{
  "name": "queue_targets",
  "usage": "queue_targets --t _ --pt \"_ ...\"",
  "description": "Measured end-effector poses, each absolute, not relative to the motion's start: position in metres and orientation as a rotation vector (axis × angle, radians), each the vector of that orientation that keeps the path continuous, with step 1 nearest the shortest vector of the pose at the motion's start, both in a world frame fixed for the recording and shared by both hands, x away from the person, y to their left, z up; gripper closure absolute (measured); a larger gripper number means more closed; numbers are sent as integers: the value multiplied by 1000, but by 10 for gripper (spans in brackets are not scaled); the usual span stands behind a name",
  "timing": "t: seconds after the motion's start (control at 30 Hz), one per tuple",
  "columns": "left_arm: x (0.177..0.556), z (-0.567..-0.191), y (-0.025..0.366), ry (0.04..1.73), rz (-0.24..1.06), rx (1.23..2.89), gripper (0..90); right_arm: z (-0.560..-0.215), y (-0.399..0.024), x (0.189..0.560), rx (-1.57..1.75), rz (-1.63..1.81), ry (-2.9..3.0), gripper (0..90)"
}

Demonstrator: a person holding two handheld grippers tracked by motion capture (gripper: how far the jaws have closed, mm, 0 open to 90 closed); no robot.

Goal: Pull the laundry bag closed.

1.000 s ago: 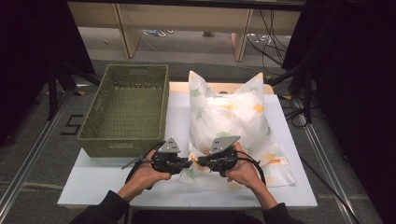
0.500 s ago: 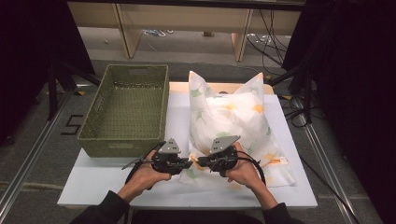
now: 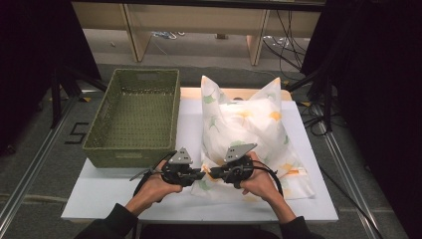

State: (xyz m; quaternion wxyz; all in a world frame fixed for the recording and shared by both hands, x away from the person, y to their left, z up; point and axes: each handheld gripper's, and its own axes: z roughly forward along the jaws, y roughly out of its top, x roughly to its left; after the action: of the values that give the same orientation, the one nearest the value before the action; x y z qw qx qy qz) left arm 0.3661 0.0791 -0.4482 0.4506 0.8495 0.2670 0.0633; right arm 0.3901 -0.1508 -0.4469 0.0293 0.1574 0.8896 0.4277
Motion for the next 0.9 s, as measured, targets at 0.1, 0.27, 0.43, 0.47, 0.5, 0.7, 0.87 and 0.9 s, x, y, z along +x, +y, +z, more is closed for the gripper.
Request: queue_targets --t 0.1,0.27,0.43,0.47,0.5,0.7,0.87,0.9 --pt "367 -449 80 653 155 2104 819 -448 -150 390 484 1316 2736 841" --pt "366 -448 79 685 147 2096 817 -446 -152 390 512 1332 2739 844" --pt "366 -448 78 682 130 2081 783 -445 -151 389 462 1279 2733 852" --pt "366 -448 79 699 121 2075 769 -446 -150 389 463 1277 2728 852" --pt "367 -448 79 689 127 2068 765 -447 -149 389 448 1272 2728 853" --pt "371 -450 82 781 60 2006 731 -448 -147 387 453 1228 2720 853" --pt "372 -451 85 814 65 1966 816 -448 -148 389 420 1248 2703 850" --pt "372 -451 85 814 65 1966 823 -448 -148 389 420 1248 2703 850"
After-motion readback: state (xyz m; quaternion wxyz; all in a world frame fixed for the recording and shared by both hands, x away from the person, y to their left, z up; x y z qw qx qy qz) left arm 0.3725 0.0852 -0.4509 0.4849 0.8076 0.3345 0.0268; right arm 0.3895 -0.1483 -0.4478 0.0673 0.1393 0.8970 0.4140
